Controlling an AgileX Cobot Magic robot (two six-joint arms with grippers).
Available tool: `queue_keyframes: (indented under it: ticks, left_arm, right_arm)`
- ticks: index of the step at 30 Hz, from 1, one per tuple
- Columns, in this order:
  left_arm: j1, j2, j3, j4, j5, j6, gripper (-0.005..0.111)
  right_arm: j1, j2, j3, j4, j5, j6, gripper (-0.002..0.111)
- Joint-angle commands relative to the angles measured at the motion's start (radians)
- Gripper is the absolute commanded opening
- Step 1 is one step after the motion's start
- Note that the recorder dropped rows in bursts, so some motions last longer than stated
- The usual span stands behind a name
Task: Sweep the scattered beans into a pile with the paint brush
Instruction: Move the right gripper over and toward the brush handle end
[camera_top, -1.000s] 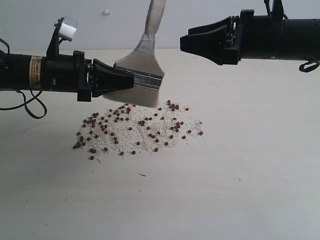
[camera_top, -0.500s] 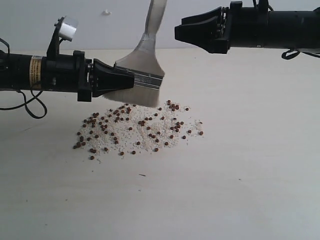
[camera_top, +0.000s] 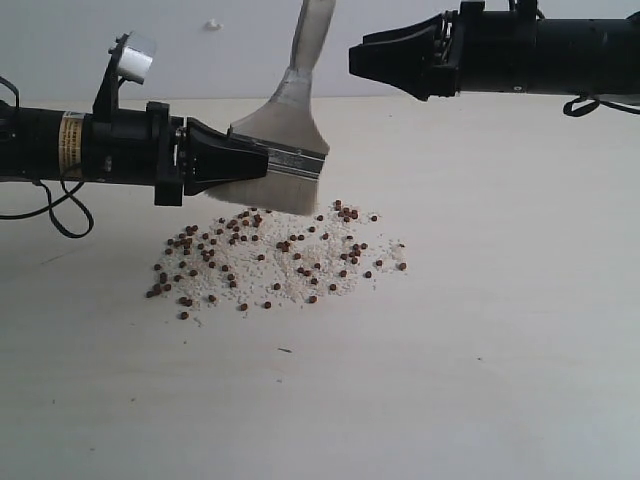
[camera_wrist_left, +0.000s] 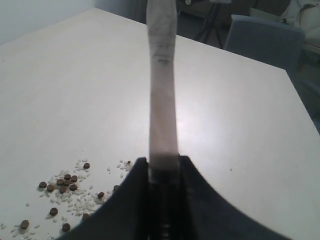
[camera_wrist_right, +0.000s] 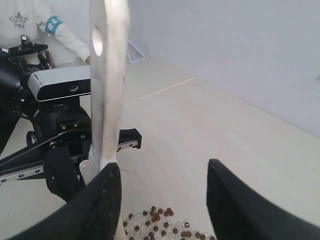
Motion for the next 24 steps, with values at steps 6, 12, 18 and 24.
queue_keyframes:
  ticks: [6, 12, 18, 24]
  left_arm:
    - [0.0, 0.001, -0.007, -0.006, -0.017, -0.004, 0.0]
    - [0.0, 0.001, -0.007, 0.01, -0.017, -0.02, 0.0]
    - [0.0, 0.001, -0.007, 0.008, -0.017, -0.014, 0.0]
    - [0.0, 0.001, -0.007, -0.001, -0.017, -0.001, 0.0]
  right_arm:
    - [-0.007, 0.003, -0.009, 0.01, 0.013, 0.231, 0.047]
    - [-0.074, 0.003, -0.009, 0.01, 0.013, 0.353, 0.04]
    - [-0.069, -0.008, -0.007, -0.026, 0.013, 0.156, 0.045]
    - [-0.032, -0.006, -0.007, 0.003, 0.013, 0.066, 0.048]
